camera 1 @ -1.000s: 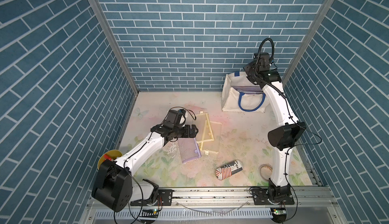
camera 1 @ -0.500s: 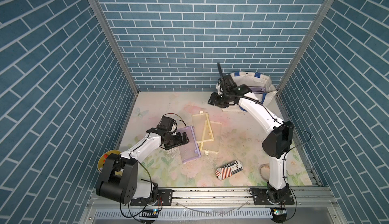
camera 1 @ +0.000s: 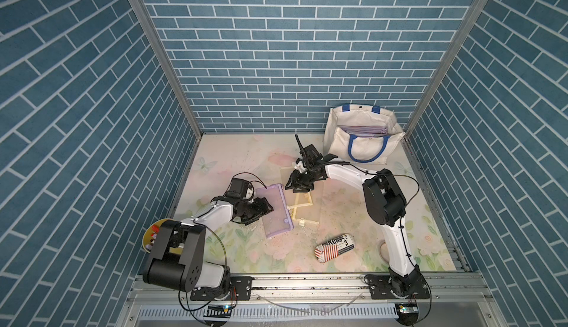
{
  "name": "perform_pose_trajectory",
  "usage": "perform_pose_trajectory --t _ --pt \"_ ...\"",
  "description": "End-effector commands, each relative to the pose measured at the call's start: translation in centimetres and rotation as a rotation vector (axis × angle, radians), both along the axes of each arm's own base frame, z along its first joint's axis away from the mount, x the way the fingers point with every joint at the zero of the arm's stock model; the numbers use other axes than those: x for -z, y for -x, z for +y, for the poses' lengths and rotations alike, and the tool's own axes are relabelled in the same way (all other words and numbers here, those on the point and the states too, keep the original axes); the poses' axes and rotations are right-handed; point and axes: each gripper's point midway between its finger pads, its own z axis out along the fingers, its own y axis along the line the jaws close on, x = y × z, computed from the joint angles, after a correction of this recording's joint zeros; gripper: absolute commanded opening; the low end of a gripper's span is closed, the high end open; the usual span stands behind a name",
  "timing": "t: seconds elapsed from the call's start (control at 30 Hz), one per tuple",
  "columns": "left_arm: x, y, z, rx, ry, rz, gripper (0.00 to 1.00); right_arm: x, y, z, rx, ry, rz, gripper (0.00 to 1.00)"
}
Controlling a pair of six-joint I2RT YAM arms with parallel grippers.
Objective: Put the pencil pouch into the canvas bag
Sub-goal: Pick up the pencil pouch.
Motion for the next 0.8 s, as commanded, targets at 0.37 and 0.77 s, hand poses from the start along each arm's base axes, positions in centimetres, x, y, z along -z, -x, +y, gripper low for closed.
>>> perform_pose_trajectory --t 0.37,0.77 --pt "-6.1 -5.5 -2.4 0.091 -0.058 -0.187 0.74 -0.7 -4.3 -9.1 0.188 0.183 -0.06 0.44" --pt "-2.8 -11.1 -9.1 0.093 0.116 -0.125 0.72 2.0 -4.9 -8.2 0.195 0.136 0.003 0.43"
